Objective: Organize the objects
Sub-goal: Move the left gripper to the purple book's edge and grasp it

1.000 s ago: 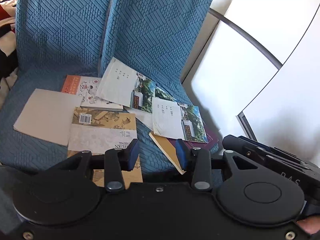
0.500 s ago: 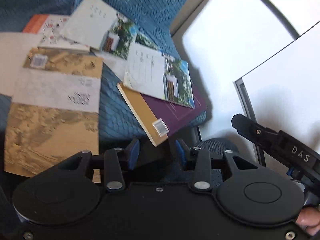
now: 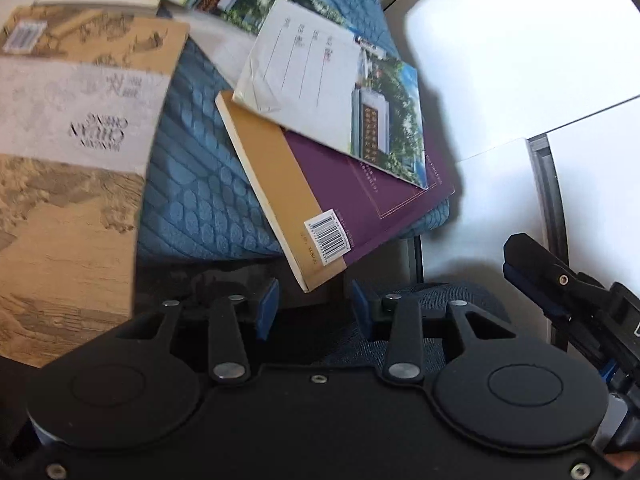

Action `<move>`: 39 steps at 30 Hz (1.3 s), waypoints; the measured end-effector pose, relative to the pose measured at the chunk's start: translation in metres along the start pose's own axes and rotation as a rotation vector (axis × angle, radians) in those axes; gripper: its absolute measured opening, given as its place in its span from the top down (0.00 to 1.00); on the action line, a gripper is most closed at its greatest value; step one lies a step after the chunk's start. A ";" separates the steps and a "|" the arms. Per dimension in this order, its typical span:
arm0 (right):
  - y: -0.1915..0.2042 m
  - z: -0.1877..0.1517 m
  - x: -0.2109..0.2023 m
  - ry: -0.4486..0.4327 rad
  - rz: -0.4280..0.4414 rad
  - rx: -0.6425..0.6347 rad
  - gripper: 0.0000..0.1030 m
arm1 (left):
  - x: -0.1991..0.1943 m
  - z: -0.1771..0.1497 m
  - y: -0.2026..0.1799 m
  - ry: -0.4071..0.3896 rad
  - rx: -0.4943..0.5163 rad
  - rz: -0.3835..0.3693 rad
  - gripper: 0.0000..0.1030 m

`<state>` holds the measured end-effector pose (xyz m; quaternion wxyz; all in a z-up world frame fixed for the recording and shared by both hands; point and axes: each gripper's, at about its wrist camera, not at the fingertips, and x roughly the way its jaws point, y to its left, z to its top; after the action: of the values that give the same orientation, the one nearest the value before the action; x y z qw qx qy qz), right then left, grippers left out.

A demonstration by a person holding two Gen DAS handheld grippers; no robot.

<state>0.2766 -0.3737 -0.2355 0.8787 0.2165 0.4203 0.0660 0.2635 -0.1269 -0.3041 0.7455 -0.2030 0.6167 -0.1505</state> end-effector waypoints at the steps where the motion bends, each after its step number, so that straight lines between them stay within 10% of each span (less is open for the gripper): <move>1: -0.002 0.001 0.003 0.005 0.000 0.004 0.59 | 0.005 0.000 0.000 0.005 -0.006 0.003 0.64; 21: -0.015 0.009 0.034 0.050 -0.036 0.014 0.59 | 0.049 0.018 0.011 0.032 -0.059 -0.068 0.60; 39: -0.022 0.000 0.061 0.138 -0.030 0.101 0.59 | 0.032 0.015 0.028 0.076 -0.166 -0.265 0.81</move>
<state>0.3138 -0.3748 -0.2884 0.8364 0.2491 0.4860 0.0463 0.2835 -0.1159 -0.3431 0.6759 -0.3378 0.6226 -0.2035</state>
